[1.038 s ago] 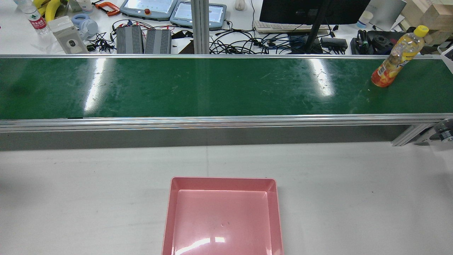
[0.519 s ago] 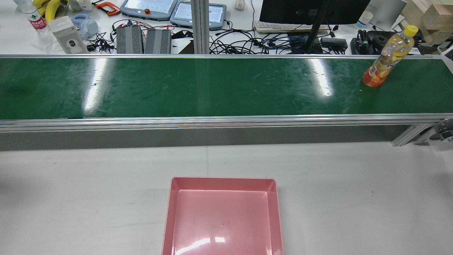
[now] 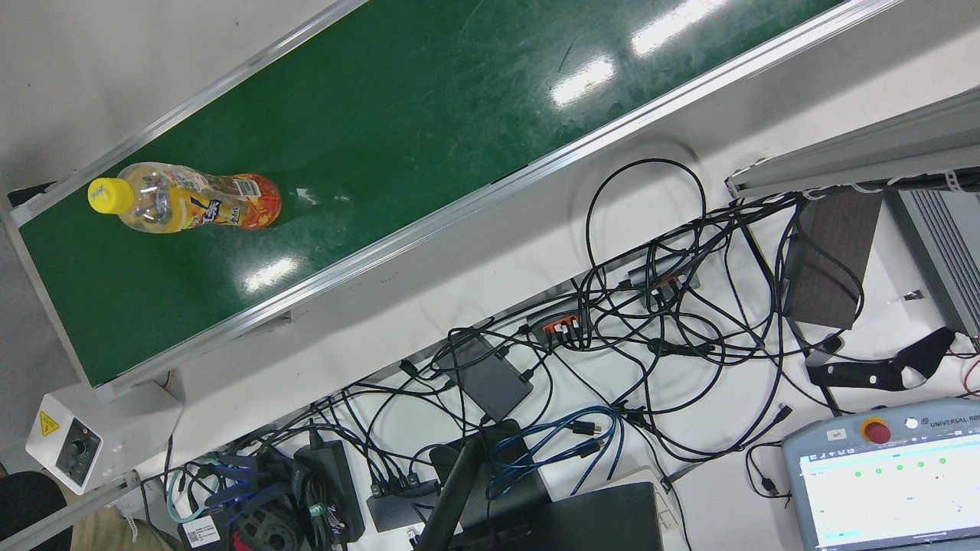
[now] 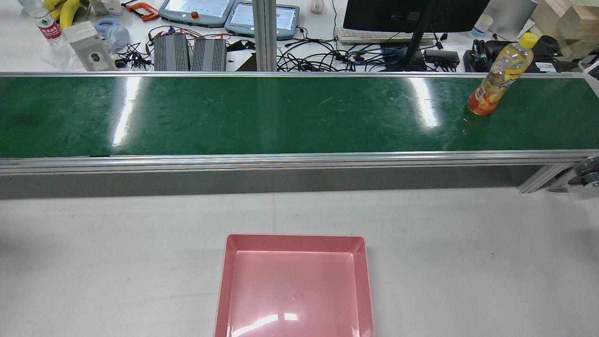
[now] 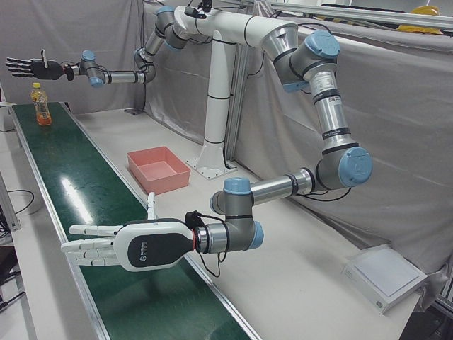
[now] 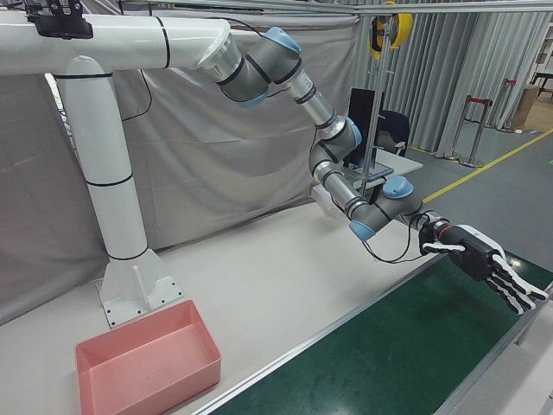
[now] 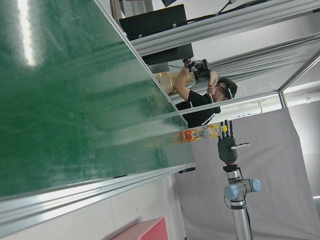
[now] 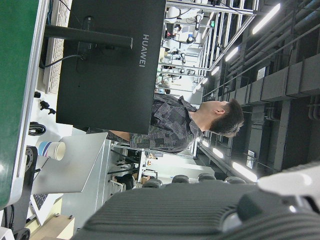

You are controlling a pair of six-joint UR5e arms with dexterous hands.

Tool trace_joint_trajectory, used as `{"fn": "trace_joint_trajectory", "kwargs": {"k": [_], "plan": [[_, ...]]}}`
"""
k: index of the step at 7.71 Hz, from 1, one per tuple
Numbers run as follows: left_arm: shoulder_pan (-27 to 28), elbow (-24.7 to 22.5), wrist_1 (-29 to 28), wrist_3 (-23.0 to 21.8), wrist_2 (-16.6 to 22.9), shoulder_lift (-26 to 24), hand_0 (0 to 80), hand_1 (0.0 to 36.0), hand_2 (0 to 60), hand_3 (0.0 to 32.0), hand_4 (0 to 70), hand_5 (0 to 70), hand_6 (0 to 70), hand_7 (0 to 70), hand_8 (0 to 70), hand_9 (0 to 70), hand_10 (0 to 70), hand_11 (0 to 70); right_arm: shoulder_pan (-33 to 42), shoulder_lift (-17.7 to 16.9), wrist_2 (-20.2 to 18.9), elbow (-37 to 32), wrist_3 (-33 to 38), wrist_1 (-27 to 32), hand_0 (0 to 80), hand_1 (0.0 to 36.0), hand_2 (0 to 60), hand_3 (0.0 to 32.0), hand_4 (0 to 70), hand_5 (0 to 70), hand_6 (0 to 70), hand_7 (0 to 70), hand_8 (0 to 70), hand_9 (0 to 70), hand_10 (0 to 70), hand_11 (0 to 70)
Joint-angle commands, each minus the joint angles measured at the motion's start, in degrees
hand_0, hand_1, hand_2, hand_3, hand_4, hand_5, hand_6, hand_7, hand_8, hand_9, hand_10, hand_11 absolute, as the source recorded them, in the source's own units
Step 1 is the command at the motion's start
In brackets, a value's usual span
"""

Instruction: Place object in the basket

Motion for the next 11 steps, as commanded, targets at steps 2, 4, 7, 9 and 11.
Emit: {"fn": "trace_joint_trajectory", "kwargs": {"k": [2, 4, 7, 9, 11], "plan": [[-0.25, 0.00, -0.01, 0.00, 0.00, 0.00, 48.5, 2.0, 0.0, 0.0, 15.4, 5.0, 0.0, 0.0, 4.7, 9.0, 6.8, 10.6, 0.00, 0.07, -0.01, -0.01, 0.00, 0.00, 0.0, 0.0, 0.0, 0.0, 0.0, 0.0, 0.0, 0.0, 0.0, 0.0, 0.0, 0.0], [-0.25, -0.17, -0.10, 0.00, 0.00, 0.00, 48.4, 1.9, 0.0, 0.0, 15.6, 5.1, 0.0, 0.0, 4.8, 9.2, 6.7, 10.5, 0.00, 0.07, -0.01, 0.08, 0.00, 0.00, 0.0, 0.0, 0.0, 0.0, 0.0, 0.0, 0.0, 0.0, 0.0, 0.0, 0.0, 0.0], [-0.25, -0.26, -0.10, 0.00, 0.00, 0.00, 48.2, 2.0, 0.0, 0.0, 15.6, 6.0, 0.0, 0.0, 4.8, 9.2, 7.1, 11.1, 0.00, 0.07, -0.01, 0.08, 0.00, 0.00, 0.0, 0.0, 0.0, 0.0, 0.0, 0.0, 0.0, 0.0, 0.0, 0.0, 0.0, 0.0], [-0.25, -0.26, -0.27, 0.00, 0.00, 0.00, 48.3, 2.1, 0.0, 0.0, 15.5, 6.2, 0.0, 0.0, 4.8, 9.2, 6.5, 10.2, 0.00, -0.01, -0.01, 0.08, 0.00, 0.00, 0.0, 0.0, 0.0, 0.0, 0.0, 0.0, 0.0, 0.0, 0.0, 0.0, 0.0, 0.0], [-0.25, -0.26, -0.27, 0.00, 0.00, 0.00, 48.3, 2.1, 0.0, 0.0, 15.6, 6.1, 0.0, 0.0, 4.6, 9.0, 7.0, 10.9, 0.00, -0.01, -0.01, 0.08, 0.00, 0.00, 0.0, 0.0, 0.0, 0.0, 0.0, 0.0, 0.0, 0.0, 0.0, 0.0, 0.0, 0.0]]}}
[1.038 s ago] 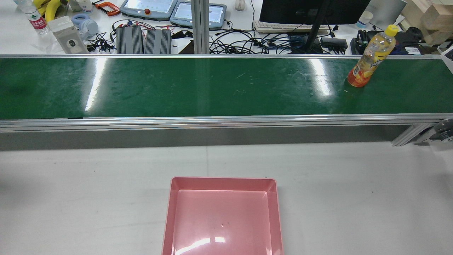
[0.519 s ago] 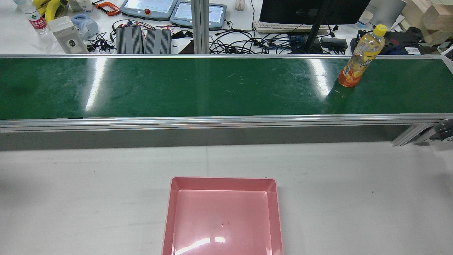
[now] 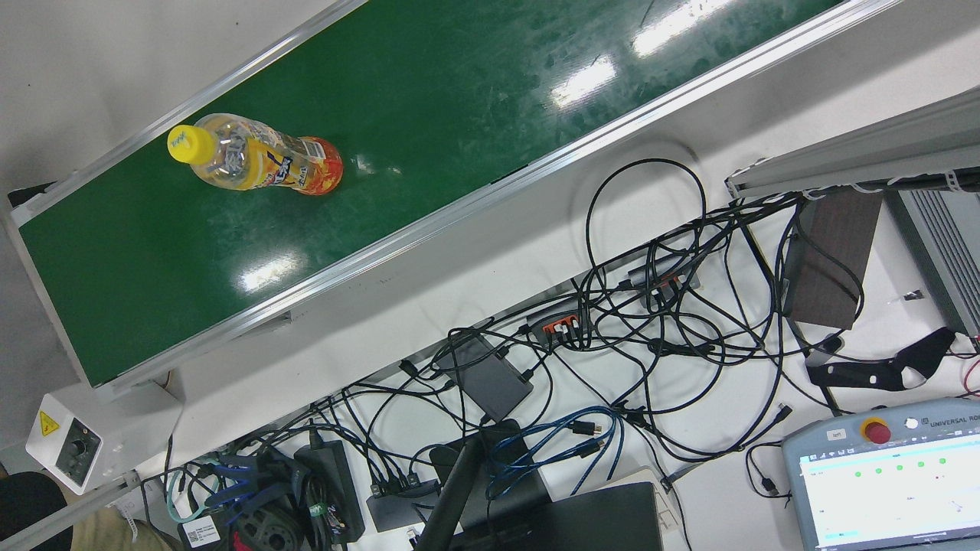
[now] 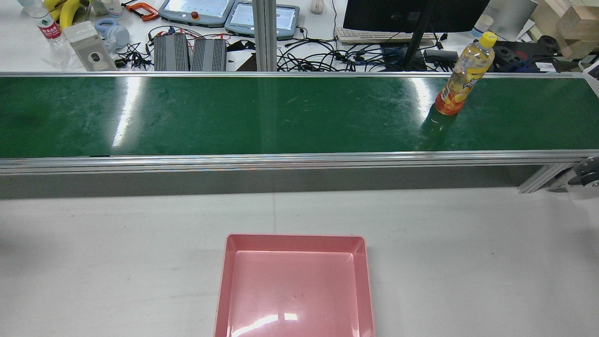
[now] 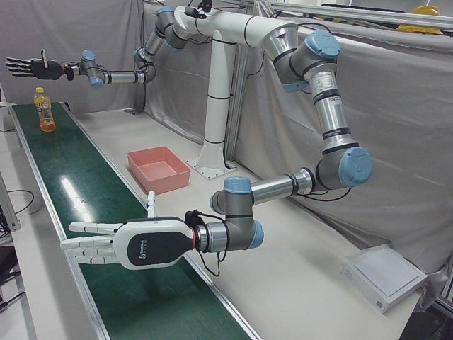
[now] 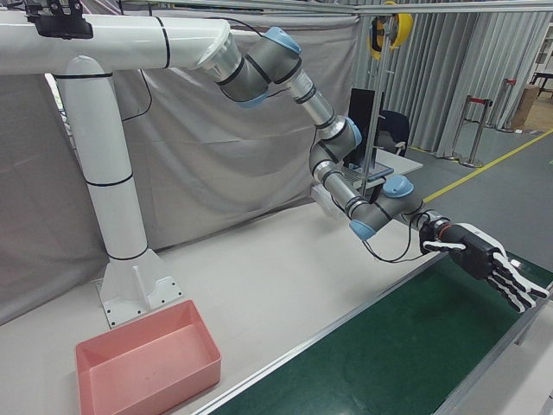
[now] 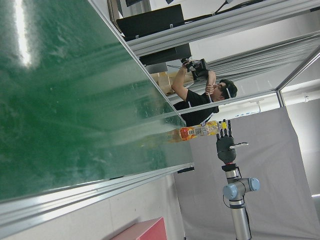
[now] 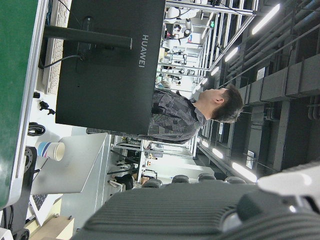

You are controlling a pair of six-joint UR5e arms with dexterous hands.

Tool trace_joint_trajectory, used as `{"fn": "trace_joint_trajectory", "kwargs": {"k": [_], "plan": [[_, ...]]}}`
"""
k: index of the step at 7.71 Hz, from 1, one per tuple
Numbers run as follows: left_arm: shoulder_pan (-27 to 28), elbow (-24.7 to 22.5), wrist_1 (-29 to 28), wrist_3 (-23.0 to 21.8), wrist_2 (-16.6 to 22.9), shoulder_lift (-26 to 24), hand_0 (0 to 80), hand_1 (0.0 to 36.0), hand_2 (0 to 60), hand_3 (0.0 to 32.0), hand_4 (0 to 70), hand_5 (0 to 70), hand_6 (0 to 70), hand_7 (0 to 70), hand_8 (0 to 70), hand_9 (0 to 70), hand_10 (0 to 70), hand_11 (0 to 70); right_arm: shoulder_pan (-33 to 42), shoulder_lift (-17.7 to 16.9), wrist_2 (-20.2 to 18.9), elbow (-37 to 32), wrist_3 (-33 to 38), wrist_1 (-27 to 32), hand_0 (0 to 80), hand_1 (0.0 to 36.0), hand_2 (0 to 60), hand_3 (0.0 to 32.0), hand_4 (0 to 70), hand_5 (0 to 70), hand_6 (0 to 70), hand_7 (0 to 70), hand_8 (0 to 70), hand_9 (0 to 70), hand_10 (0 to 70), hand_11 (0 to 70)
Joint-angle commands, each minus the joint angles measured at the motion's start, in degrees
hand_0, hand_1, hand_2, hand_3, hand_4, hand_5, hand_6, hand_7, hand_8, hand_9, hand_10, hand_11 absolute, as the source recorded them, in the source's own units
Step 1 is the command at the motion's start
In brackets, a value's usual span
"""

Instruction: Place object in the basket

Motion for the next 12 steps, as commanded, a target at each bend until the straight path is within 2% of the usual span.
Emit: {"fn": "trace_joint_trajectory", "kwargs": {"k": [1, 12], "plan": [[0.00, 0.00, -0.02, 0.00, 0.00, 0.00, 48.3, 2.1, 0.0, 0.0, 15.7, 6.2, 0.0, 0.0, 5.0, 9.5, 6.7, 10.4, 0.00, -0.03, 0.00, 0.00, 0.00, 0.00, 0.0, 0.0, 0.0, 0.0, 0.0, 0.0, 0.0, 0.0, 0.0, 0.0, 0.0, 0.0], [0.00, -0.27, 0.16, 0.00, 0.00, 0.00, 48.3, 2.2, 0.0, 0.0, 15.9, 6.9, 0.0, 0.0, 5.4, 10.1, 7.9, 12.2, 0.00, 0.06, 0.09, 0.00, 0.00, 0.00, 0.0, 0.0, 0.0, 0.0, 0.0, 0.0, 0.0, 0.0, 0.0, 0.0, 0.0, 0.0]]}}
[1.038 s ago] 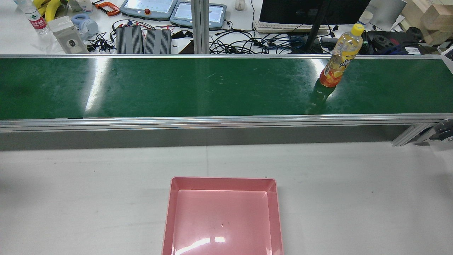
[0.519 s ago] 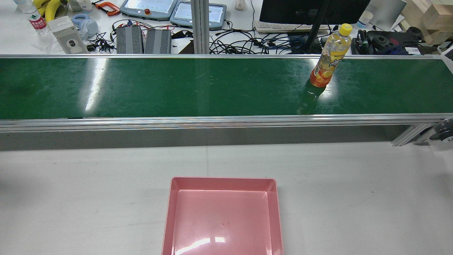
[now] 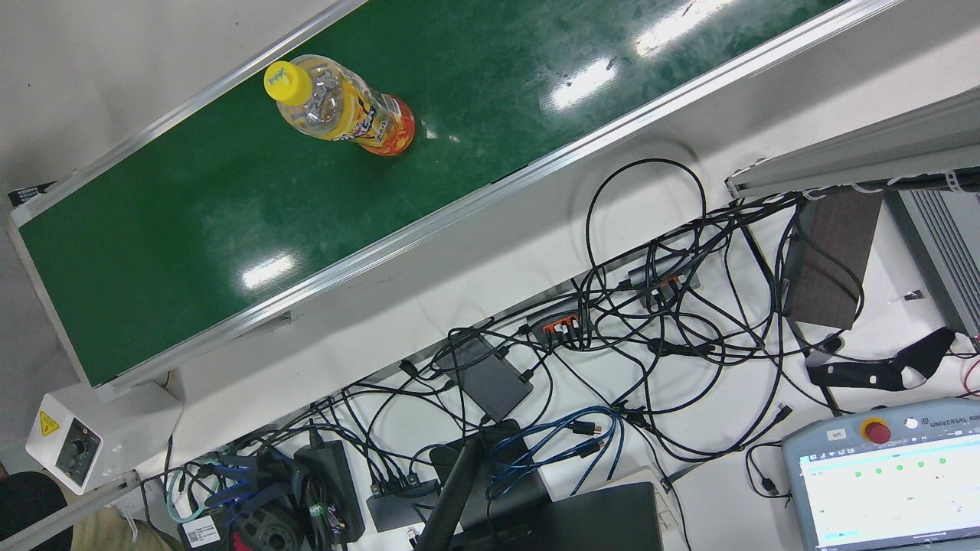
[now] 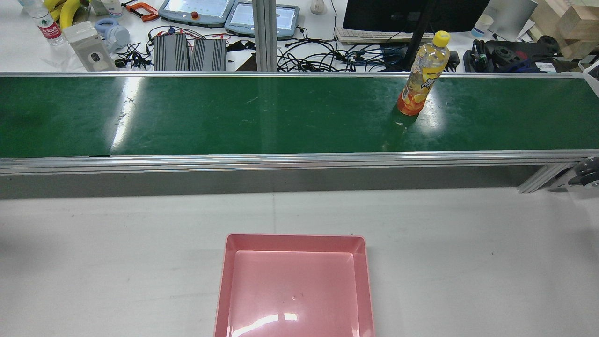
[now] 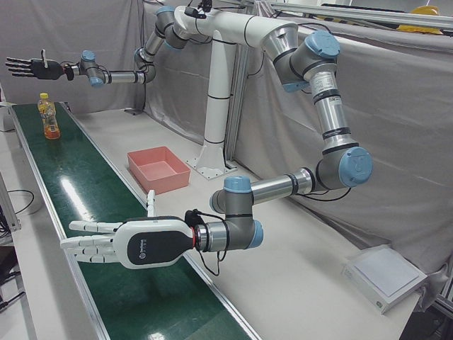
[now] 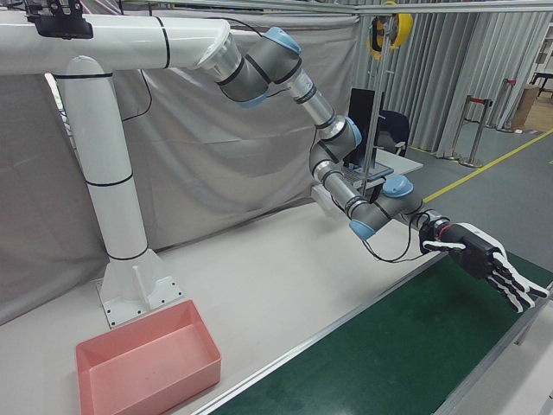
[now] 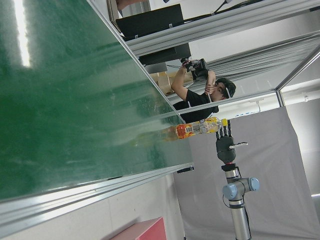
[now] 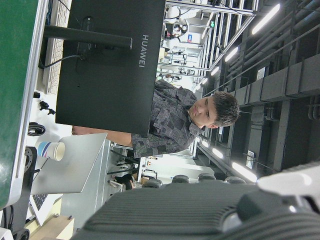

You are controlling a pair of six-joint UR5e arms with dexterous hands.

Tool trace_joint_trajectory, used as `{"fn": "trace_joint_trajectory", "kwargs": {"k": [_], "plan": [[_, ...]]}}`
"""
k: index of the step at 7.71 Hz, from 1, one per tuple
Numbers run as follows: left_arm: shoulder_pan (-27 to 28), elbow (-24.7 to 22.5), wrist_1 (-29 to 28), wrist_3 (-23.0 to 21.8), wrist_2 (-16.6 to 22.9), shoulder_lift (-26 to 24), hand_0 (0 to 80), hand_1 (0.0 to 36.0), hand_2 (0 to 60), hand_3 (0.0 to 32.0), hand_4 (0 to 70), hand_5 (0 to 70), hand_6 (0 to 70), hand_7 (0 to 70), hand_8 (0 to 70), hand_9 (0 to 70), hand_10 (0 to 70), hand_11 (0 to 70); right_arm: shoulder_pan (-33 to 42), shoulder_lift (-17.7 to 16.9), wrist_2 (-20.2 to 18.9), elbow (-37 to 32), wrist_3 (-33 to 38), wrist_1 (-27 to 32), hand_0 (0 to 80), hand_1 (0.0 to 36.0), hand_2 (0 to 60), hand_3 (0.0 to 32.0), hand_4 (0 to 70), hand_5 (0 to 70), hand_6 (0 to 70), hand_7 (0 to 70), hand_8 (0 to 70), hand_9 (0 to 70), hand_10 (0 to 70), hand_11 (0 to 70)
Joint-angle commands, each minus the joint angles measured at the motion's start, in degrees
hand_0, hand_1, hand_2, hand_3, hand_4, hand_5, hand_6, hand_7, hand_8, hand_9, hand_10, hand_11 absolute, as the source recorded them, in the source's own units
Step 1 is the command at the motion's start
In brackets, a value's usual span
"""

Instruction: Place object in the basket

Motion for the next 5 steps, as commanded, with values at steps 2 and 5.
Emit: {"fn": "trace_joint_trajectory", "kwargs": {"k": [2, 5], "plan": [[-0.08, -0.30, 0.00, 0.00, 0.00, 0.00, 48.2, 2.2, 0.0, 0.0, 15.9, 6.7, 0.0, 0.0, 5.3, 9.9, 7.6, 11.8, 0.00, -0.02, 0.00, 0.00, 0.00, 0.00, 0.0, 0.0, 0.0, 0.0, 0.0, 0.0, 0.0, 0.0, 0.0, 0.0, 0.0, 0.0], [0.01, -0.31, 0.00, 0.00, 0.00, 0.00, 48.2, 2.3, 0.0, 0.0, 16.0, 6.7, 0.0, 0.0, 5.2, 9.7, 6.7, 10.5, 0.00, -0.02, 0.00, 0.00, 0.00, 0.00, 0.0, 0.0, 0.0, 0.0, 0.0, 0.0, 0.0, 0.0, 0.0, 0.0, 0.0, 0.0]]}}
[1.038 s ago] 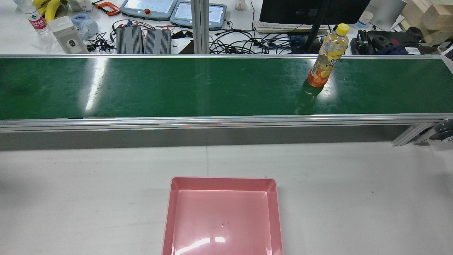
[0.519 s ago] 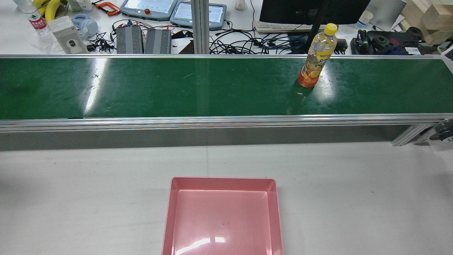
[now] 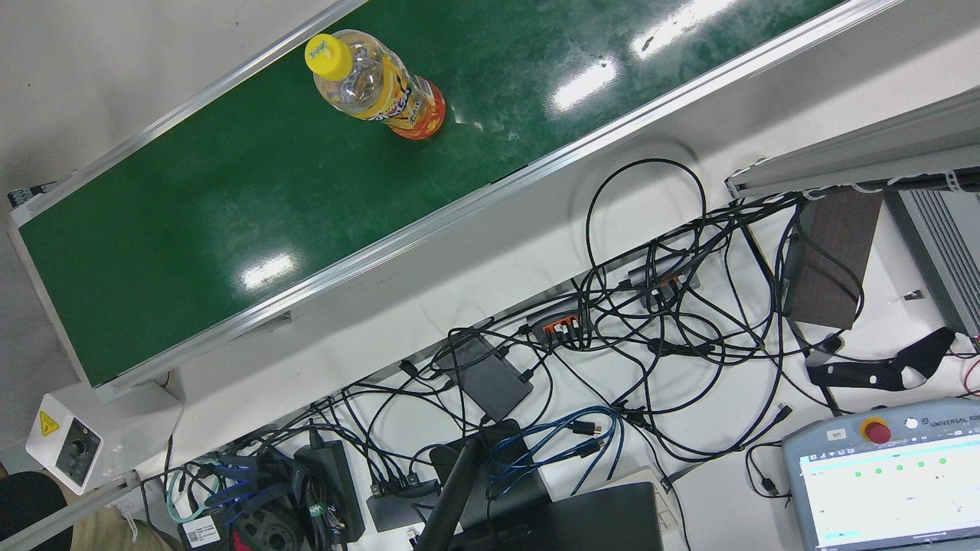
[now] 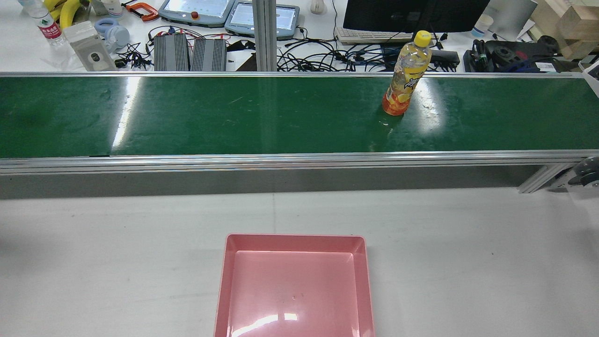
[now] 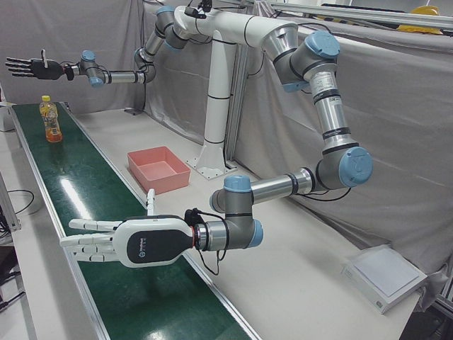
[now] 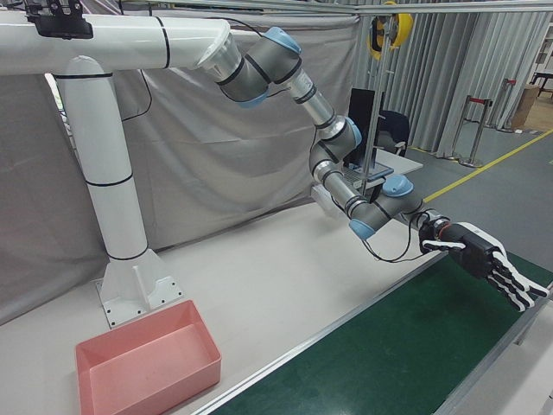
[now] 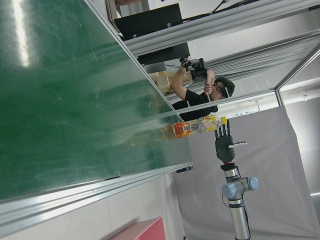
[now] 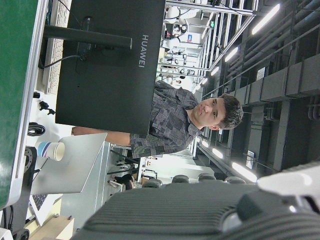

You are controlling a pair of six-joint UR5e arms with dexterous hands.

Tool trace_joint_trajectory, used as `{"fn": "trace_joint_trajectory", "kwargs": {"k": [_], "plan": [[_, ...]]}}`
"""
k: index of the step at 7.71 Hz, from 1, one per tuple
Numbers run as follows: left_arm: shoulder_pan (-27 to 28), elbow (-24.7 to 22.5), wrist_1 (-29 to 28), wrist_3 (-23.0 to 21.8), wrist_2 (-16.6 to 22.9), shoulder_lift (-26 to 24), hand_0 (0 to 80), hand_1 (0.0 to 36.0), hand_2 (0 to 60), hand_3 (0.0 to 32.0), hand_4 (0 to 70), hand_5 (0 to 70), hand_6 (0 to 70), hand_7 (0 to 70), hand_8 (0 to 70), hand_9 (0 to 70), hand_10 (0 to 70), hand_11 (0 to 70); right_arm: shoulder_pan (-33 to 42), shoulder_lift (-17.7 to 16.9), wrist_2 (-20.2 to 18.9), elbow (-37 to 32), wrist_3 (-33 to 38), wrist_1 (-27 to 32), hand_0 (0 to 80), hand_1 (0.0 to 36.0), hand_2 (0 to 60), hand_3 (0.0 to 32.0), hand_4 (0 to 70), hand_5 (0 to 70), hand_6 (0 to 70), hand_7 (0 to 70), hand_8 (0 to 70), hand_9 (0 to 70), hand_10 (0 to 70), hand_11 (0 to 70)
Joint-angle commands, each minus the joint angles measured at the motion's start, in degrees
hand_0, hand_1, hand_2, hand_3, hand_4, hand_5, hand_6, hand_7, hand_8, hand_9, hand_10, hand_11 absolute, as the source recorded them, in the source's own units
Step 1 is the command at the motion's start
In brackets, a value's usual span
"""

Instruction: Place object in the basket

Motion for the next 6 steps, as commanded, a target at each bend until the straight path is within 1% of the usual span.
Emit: {"fn": "trace_joint_trajectory", "kwargs": {"k": [1, 6], "plan": [[0.05, -0.04, 0.00, 0.00, 0.00, 0.00, 48.3, 2.2, 0.0, 0.0, 15.7, 6.7, 0.0, 0.0, 5.3, 9.9, 6.8, 10.7, 0.00, -0.04, 0.00, 0.00, 0.00, 0.00, 0.0, 0.0, 0.0, 0.0, 0.0, 0.0, 0.0, 0.0, 0.0, 0.0, 0.0, 0.0], [0.05, -0.12, 0.00, 0.00, 0.00, 0.00, 48.5, 2.5, 0.0, 0.0, 16.0, 6.6, 0.0, 0.0, 5.3, 9.9, 7.0, 11.0, 0.00, -0.04, 0.00, -0.09, 0.00, 0.00, 0.0, 0.0, 0.0, 0.0, 0.0, 0.0, 0.0, 0.0, 0.0, 0.0, 0.0, 0.0]]}}
